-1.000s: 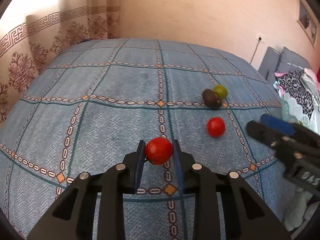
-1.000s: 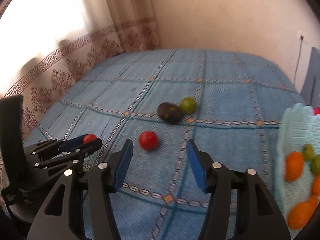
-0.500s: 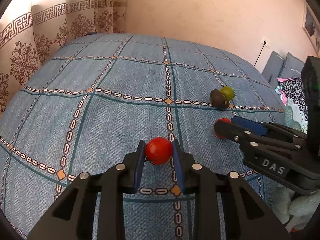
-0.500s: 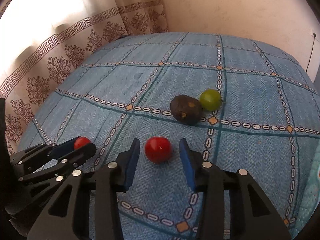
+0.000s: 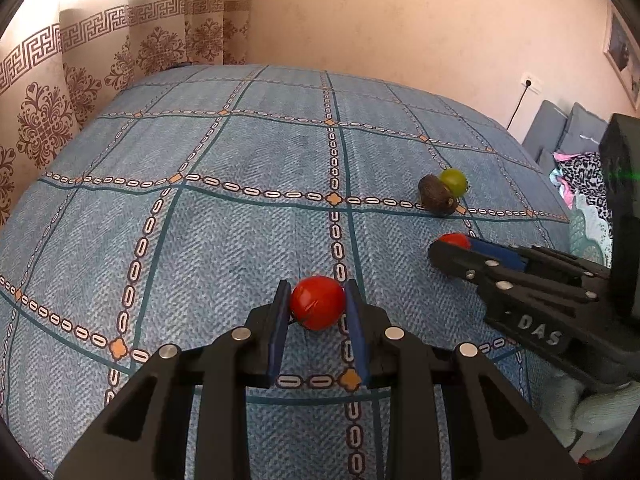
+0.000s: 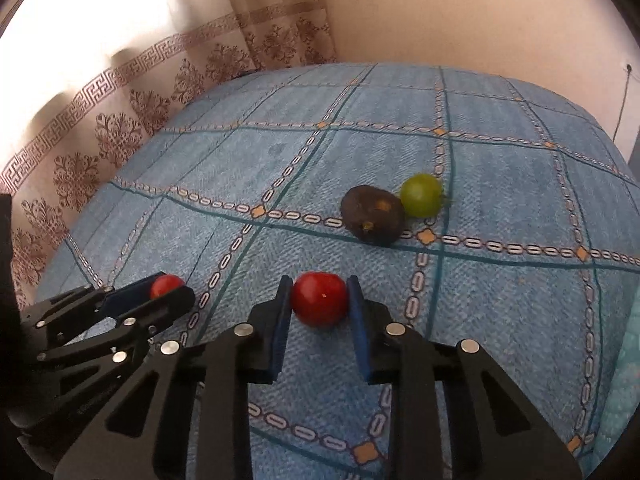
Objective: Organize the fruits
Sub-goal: 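Carry the tomato into the basket with the left tool while the right tool carries its tomato there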
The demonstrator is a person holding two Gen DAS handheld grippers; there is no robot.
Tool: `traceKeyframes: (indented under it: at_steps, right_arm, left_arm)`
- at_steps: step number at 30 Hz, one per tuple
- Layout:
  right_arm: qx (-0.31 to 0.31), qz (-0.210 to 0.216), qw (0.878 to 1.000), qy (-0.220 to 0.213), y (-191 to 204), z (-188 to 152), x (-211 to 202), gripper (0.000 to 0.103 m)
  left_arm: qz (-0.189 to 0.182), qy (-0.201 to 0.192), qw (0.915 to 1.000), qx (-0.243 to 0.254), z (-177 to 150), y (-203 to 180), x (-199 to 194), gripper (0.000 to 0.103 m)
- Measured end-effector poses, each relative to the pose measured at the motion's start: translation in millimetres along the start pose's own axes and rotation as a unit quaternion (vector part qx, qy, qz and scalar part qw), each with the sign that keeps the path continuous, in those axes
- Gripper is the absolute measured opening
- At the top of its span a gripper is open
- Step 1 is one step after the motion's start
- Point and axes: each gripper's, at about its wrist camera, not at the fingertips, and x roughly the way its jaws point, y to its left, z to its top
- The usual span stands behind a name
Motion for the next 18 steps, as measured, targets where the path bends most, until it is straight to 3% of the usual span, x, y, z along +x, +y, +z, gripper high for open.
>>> traceKeyframes:
  at_steps: [18]
  right_arm:
    - [0.037,0.0,0.998,-0.044,-17.0,-18.4,-60.1,0.028]
  left_arm:
    - [0.001,-0.026,0.9994,0.023,-1.1,-15.1,-23.0,0.028]
